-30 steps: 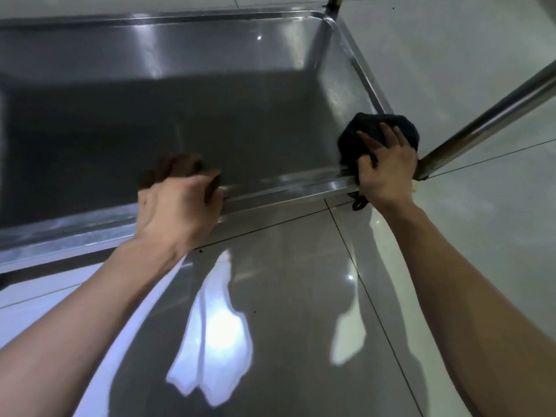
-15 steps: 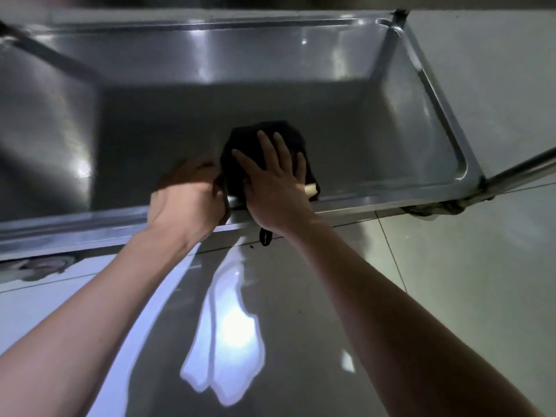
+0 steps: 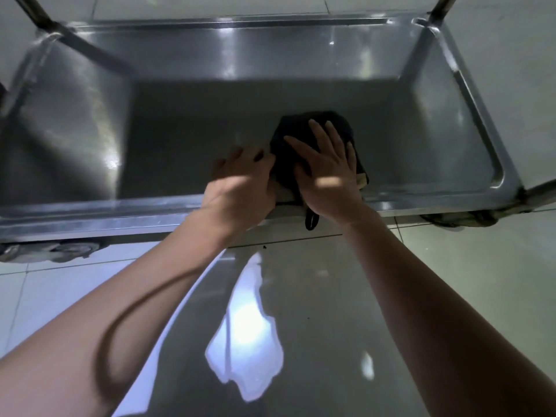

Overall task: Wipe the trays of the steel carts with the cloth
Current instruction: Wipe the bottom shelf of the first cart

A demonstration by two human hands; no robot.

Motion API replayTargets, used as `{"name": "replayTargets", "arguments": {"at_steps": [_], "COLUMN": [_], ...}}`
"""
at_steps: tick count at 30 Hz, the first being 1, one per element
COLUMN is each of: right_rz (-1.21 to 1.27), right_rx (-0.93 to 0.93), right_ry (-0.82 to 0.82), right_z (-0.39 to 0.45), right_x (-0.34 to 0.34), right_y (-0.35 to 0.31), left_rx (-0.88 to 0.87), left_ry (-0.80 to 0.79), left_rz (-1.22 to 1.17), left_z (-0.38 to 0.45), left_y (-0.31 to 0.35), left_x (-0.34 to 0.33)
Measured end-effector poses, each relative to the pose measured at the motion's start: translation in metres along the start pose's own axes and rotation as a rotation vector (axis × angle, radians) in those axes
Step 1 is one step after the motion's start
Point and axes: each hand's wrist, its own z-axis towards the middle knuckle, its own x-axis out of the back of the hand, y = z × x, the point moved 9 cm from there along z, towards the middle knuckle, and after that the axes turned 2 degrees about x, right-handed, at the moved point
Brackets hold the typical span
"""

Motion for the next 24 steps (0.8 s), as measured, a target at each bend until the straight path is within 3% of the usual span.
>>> {"name": "replayTargets", "arguments": {"at_steps": [4,11,15,20,24], "right_rz": [-0.019,-0.099,-0.135,-0.144,-0.151], "right_rx": [-0.094,-0.351,-0.471,-0.542,-0.542], "right_ry": [0.026,-0.047,0.017,0.048,0.000], "right_z": [0.003,0.009,-0.002,-0.009,-0.006], "right_x": [0.022,0.064,0.092,0.106,0.097], "right_y": [0.064,0.196,0.255,0.284,0.270], "left_rx": [-0.028,-0.005,0.028,0.039,0.025], "left_ry": [-0.006,-0.176,-0.204,-0.210,-0.226], "left_rz": [-0.001,0.070,0.060,0.031,0.057], "left_z": [0.018,0.049,0.055,0.055,0.056], "left_y": [0.033,0.076,0.080,0.086,0.085], "left_x": [-0.006,-0.030,-0.029,-0.032,-0.031]}}
